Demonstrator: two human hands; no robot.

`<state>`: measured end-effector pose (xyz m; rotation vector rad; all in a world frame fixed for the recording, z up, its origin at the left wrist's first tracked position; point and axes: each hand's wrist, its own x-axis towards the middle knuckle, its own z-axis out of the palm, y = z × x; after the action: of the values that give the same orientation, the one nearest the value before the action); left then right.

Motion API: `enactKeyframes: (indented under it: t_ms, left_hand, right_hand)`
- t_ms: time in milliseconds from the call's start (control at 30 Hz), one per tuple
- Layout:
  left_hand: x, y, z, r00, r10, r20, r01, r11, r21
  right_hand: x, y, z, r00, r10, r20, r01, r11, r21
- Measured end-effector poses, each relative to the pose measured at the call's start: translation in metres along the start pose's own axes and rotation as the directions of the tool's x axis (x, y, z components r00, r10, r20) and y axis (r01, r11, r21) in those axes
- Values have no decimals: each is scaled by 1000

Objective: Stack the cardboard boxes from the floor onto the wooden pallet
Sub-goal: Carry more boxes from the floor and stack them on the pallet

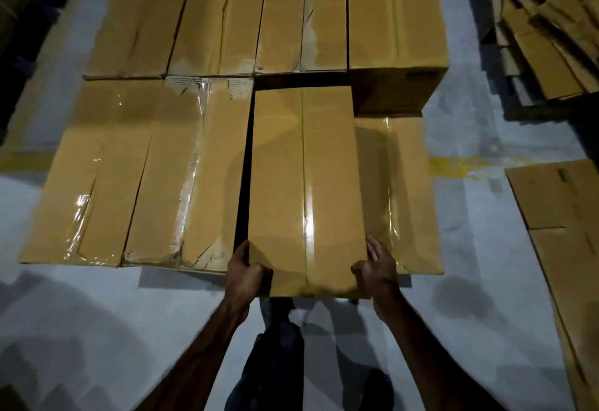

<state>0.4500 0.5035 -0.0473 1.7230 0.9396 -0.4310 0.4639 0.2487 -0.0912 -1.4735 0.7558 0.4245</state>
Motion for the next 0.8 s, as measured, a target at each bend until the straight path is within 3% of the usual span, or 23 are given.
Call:
enactKeyframes:
  t_ms: [800]
  left_hand:
    - [32, 23, 11, 989, 143, -38, -130, 964, 231]
  right_hand:
    - [44, 7, 31, 993, -71, -98, 72, 997, 14]
